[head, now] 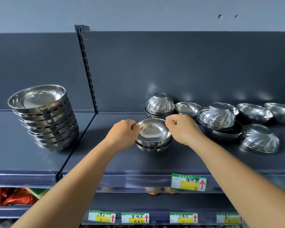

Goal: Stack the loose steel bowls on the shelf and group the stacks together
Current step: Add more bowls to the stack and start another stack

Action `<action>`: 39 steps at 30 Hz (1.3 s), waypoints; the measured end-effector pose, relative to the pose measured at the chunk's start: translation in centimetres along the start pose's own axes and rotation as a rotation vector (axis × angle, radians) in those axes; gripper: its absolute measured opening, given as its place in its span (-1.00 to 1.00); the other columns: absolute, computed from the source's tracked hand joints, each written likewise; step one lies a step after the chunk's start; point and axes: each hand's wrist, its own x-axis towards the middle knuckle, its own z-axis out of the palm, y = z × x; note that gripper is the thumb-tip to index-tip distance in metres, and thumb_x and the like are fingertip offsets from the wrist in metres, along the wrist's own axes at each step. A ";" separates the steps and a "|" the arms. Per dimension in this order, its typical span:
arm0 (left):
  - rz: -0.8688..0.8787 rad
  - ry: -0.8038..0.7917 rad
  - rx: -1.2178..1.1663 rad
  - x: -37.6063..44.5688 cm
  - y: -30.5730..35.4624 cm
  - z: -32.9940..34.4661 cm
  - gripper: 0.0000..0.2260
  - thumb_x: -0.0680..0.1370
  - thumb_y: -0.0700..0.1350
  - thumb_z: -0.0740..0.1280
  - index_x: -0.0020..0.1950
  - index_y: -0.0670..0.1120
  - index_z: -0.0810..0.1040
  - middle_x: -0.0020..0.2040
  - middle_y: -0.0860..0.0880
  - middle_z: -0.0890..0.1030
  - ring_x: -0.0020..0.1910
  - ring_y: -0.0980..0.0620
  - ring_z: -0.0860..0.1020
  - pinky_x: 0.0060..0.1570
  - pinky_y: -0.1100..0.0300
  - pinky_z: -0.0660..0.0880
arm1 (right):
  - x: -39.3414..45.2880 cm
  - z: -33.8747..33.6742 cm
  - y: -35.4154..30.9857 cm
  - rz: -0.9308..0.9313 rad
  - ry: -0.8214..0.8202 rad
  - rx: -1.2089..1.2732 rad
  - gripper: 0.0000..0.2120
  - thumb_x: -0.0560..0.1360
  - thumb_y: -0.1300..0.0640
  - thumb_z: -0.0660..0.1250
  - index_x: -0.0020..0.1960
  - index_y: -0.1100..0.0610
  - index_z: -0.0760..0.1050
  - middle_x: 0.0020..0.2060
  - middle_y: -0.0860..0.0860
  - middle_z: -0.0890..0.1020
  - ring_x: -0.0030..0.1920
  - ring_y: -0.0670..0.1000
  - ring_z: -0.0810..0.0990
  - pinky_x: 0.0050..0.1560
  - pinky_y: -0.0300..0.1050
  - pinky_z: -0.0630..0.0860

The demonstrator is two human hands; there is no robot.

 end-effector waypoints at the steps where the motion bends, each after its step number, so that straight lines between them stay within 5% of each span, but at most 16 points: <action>1: 0.013 -0.005 0.011 0.3 0.3 -0.3 -0.72 0.58 -0.04 0.17 -0.29 -0.11 0.27 -0.41 0.00 0.33 -0.38 -0.04 0.27 -0.39 0.14 0.20 | 0.2 -0.1 0.1 0.008 -0.008 0.036 -0.75 0.55 0.13 0.13 -0.25 0.12 0.47 -0.34 0.05 0.51 -0.20 0.13 0.44 -0.24 -0.07 0.37; 2: 0.019 -0.013 0.011 0.7 0.6 -0.5 -0.75 0.58 -0.01 0.19 -0.25 -0.09 0.34 -0.36 0.01 0.40 -0.33 -0.05 0.35 -0.34 0.15 0.25 | 0.4 -0.3 0.2 0.023 -0.007 0.068 -0.77 0.56 0.08 0.15 0.02 0.13 0.56 -0.10 0.08 0.62 -0.02 0.14 0.53 -0.06 -0.04 0.45; 4: 0.027 -0.042 0.002 1.8 1.4 -1.0 -0.73 0.58 0.05 0.21 0.19 -0.06 0.52 0.04 0.01 0.61 0.06 -0.07 0.53 -0.03 0.19 0.37 | 1.1 -0.7 0.4 0.056 -0.003 0.129 -0.54 0.57 0.00 0.19 0.44 0.08 0.33 0.31 0.04 0.51 0.28 0.07 0.47 0.23 -0.04 0.40; 5: 0.024 -0.053 -0.010 2.4 1.8 -1.2 -0.56 0.59 0.08 0.22 0.43 -0.05 0.38 0.29 0.00 0.54 0.27 -0.05 0.48 0.13 0.20 0.35 | 1.7 -0.8 0.6 0.056 -0.002 0.161 -0.47 0.56 -0.02 0.21 0.49 0.07 0.23 0.37 0.03 0.45 0.31 0.06 0.45 0.26 -0.05 0.38; 7: 0.037 -0.063 -0.035 4.0 2.4 -1.4 -0.40 0.58 0.12 0.24 0.56 -0.05 0.18 0.45 -0.01 0.40 0.40 -0.02 0.40 0.22 0.20 0.31 | 2.9 -1.0 0.8 0.058 0.007 0.193 -0.38 0.54 -0.05 0.25 0.53 0.06 0.14 0.41 0.02 0.40 0.35 0.06 0.41 0.28 -0.05 0.35; 13: 0.050 -0.141 0.031 8.4 3.5 -0.7 -0.31 0.55 0.12 0.30 0.57 -0.06 0.09 0.48 -0.05 0.36 0.40 -0.05 0.39 0.23 0.16 0.32 | 6.3 -1.4 1.3 0.085 -0.061 0.151 -0.18 0.47 -0.12 0.33 0.57 0.04 -0.03 0.52 0.03 0.22 0.46 0.10 0.26 0.38 0.02 0.30; 16: 0.059 -0.168 0.036 9.9 3.8 0.0 -0.41 0.52 0.08 0.36 0.48 -0.07 0.27 0.36 -0.05 0.49 0.30 -0.06 0.47 0.18 0.15 0.37 | 7.7 -1.2 1.3 0.100 -0.111 0.116 -0.11 0.43 -0.13 0.39 0.57 0.04 -0.05 0.52 0.03 0.22 0.46 0.10 0.26 0.34 0.00 0.32; 24: 0.100 -0.188 0.040 12.5 2.7 1.4 -0.52 0.42 0.07 0.46 0.24 -0.07 0.41 0.07 -0.01 0.62 0.05 -0.06 0.58 0.11 0.05 0.49 | 9.1 -0.3 2.0 0.131 -0.182 0.048 -0.21 0.30 -0.21 0.44 0.39 0.05 0.22 0.28 -0.01 0.47 0.25 0.09 0.46 0.20 0.08 0.50; 31: 0.116 -0.111 -0.021 12.3 2.5 1.5 -0.59 0.48 -0.01 0.43 0.26 -0.08 0.42 0.08 -0.02 0.62 0.07 -0.05 0.58 0.09 0.08 0.48 | 9.2 -0.2 2.2 0.089 -0.145 0.054 -0.26 0.50 -0.13 0.31 0.53 0.13 0.09 0.47 0.07 0.30 0.42 0.10 0.32 0.31 -0.01 0.33; 39: 0.194 -0.010 -0.111 10.6 3.5 -1.2 -0.23 0.46 0.02 0.45 0.55 0.01 0.11 0.17 -0.03 0.47 0.11 -0.01 0.49 0.08 0.22 0.36 | 8.5 -1.5 0.9 -0.035 0.052 0.188 -0.31 0.51 -0.18 0.26 0.54 0.04 0.14 0.47 -0.01 0.31 0.42 0.05 0.32 0.34 -0.02 0.29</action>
